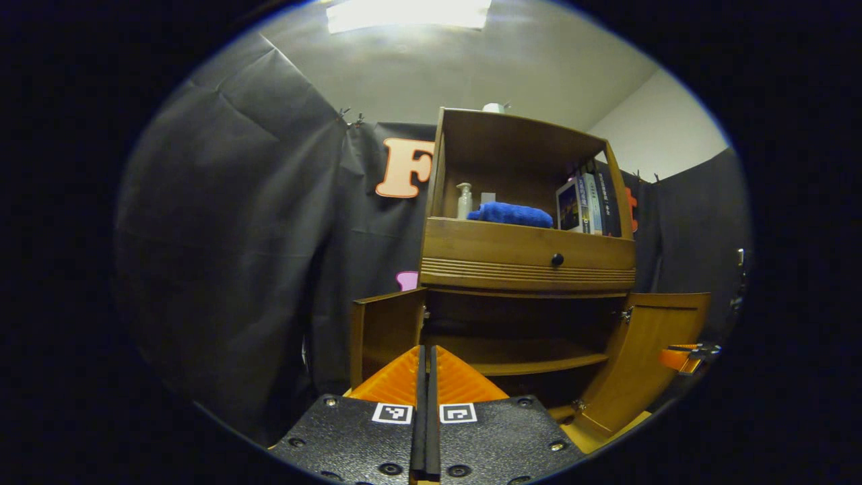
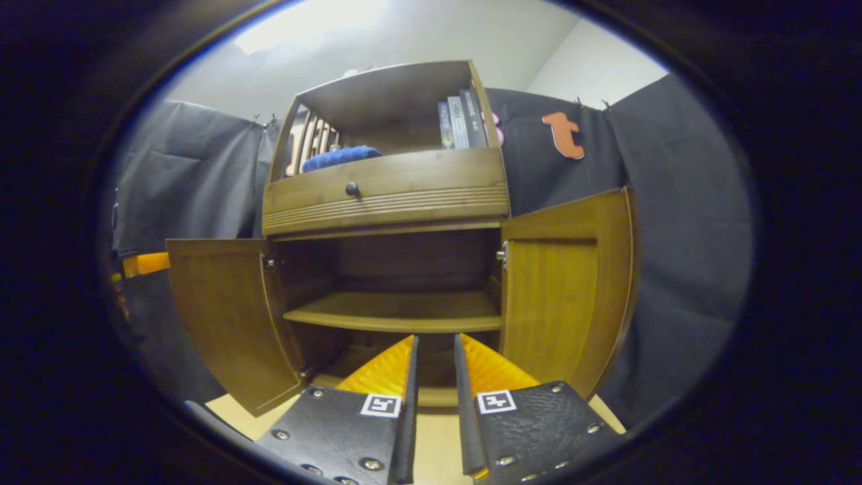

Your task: Open the right door of the double-door shoe cabinet with the right hand, and open the left door with the left hand.

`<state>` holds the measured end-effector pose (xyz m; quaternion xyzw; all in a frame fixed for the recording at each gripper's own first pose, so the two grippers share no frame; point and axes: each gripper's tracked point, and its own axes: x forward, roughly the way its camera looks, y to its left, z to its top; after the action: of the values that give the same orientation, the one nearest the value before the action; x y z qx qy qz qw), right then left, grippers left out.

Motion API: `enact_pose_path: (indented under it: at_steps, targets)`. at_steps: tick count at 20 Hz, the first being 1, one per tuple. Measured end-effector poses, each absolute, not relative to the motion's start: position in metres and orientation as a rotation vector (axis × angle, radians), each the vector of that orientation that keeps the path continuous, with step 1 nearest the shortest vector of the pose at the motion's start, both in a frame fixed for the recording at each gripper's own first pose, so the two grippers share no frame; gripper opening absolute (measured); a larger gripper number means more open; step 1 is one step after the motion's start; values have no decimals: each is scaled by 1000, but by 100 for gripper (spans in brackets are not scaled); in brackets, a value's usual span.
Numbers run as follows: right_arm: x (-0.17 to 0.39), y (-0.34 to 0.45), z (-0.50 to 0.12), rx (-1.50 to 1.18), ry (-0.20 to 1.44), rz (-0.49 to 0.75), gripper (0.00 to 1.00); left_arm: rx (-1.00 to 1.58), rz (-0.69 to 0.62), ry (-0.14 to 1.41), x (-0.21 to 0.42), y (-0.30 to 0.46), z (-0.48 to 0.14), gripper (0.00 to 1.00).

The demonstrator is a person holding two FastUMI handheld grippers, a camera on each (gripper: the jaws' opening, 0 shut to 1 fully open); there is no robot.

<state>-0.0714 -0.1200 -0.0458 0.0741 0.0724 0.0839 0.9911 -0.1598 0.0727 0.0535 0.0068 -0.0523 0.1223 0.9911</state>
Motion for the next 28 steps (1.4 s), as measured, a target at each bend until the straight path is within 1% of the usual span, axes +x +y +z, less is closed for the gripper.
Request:
enact_pose_path:
  at_steps: [4, 11, 12, 14, 17, 20, 26, 27, 28]
  targets:
    - [-74, -122, -21, 135, 103, 156, 27, 8, 143, -96, -129, 24, 53, 0]
    - [-75, -112, 4, 129, 65, 148, 27, -29, 44, -55, -82, -36, 35, 0]
    - [-76, -111, 5, 129, 63, 147, 21, -39, 30, -53, -77, -44, 33, 0]
    - [-74, -105, 8, 135, 61, 151, 27, -39, 0, -52, -69, -61, 33, 0]
    - [-69, -98, 13, 144, 53, 157, 27, 9, -16, -53, -61, -76, 32, 0]
    - [-65, -92, 21, 139, 35, 163, 27, 1, -27, -59, -55, -86, 32, 0]
    - [-56, -85, 35, 128, 5, 167, 27, -4, -6, -73, -49, -84, 35, 0]
    - [-55, -84, 35, 130, 4, 167, 19, -8, -5, -75, -48, -84, 35, 0]
    - [-55, -84, 36, 131, 1, 164, 19, -13, -4, -78, -47, -83, 36, 0]
